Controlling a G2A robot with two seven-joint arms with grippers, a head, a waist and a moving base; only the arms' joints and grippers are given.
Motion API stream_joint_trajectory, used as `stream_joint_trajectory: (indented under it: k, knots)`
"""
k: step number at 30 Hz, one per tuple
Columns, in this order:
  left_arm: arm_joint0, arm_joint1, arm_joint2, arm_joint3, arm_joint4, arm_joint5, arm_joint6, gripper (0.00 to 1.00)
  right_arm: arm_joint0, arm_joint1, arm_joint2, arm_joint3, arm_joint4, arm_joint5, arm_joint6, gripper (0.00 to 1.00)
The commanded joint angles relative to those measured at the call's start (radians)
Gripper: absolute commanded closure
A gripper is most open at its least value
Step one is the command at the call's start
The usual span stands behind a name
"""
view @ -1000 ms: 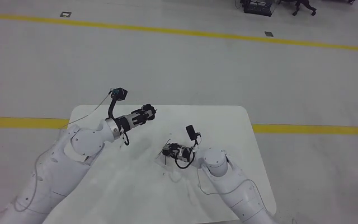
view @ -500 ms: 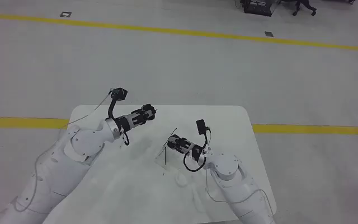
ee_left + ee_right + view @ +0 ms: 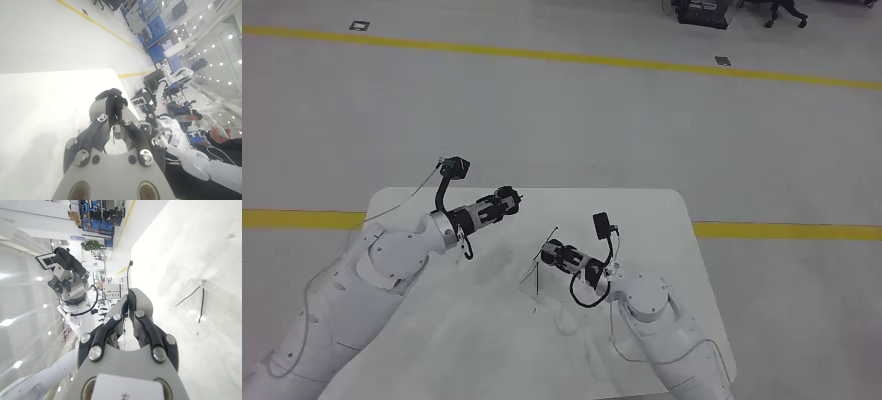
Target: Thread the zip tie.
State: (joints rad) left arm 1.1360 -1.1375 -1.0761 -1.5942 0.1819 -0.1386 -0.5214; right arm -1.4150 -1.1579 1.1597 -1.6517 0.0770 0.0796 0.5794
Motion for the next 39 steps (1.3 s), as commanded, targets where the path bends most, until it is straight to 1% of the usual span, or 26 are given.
stream_joint_trajectory:
  k: [1,2,3,5,6,9,12,15,16,17,22,26,39]
  knots:
    - [0.0,0.0,0.0,0.0,0.0,0.0,0.0,1.0,0.0,0.0,0.0,0.0,0.0,0.0,0.0,1.0]
    - [0.0,0.0,0.0,0.0,0.0,0.0,0.0,1.0,-0.001,0.0,0.001,-0.001,0.0,-0.002,-0.005,1.0]
    - [0.0,0.0,0.0,0.0,0.0,0.0,0.0,1.0,-0.008,0.0,0.011,-0.007,0.005,-0.021,-0.034,1.0]
    - [0.0,0.0,0.0,0.0,0.0,0.0,0.0,1.0,-0.026,0.003,0.028,-0.02,-0.012,-0.047,-0.057,1.0]
    - [0.004,0.0,0.001,-0.002,0.001,0.002,0.011,1.0,-0.038,0.004,0.039,-0.03,-0.006,-0.07,-0.069,1.0]
    - [0.014,0.001,-0.004,-0.01,0.0,0.009,0.017,1.0,-0.083,0.008,0.079,-0.05,0.005,-0.167,-0.104,1.0]
    - [0.024,0.003,-0.015,-0.019,-0.03,0.017,0.005,1.0,-0.125,0.012,0.111,-0.065,0.003,-0.273,-0.136,1.0]
    - [0.035,0.005,-0.026,-0.028,-0.071,0.026,-0.016,1.0,-0.157,0.014,0.134,-0.08,-0.029,-0.398,-0.182,1.0]
    - [0.037,0.006,-0.028,-0.031,-0.079,0.029,-0.023,1.0,-0.165,0.015,0.137,-0.081,-0.046,-0.42,-0.192,1.0]
    - [0.04,0.007,-0.032,-0.034,-0.087,0.036,-0.032,1.0,-0.168,0.014,0.137,-0.109,-0.058,-0.42,-0.207,1.0]
    - [0.048,0.009,-0.035,-0.049,-0.107,0.065,-0.049,1.0,-0.19,0.013,0.139,-0.176,-0.117,-0.42,-0.273,1.0]
    - [0.048,0.01,-0.028,-0.055,-0.099,0.074,-0.047,1.0,-0.193,0.012,0.139,-0.18,-0.116,-0.42,-0.279,1.0]
    - [0.048,0.01,-0.028,-0.055,-0.099,0.074,-0.047,1.0,-0.193,0.012,0.139,-0.18,-0.116,-0.42,-0.279,1.0]
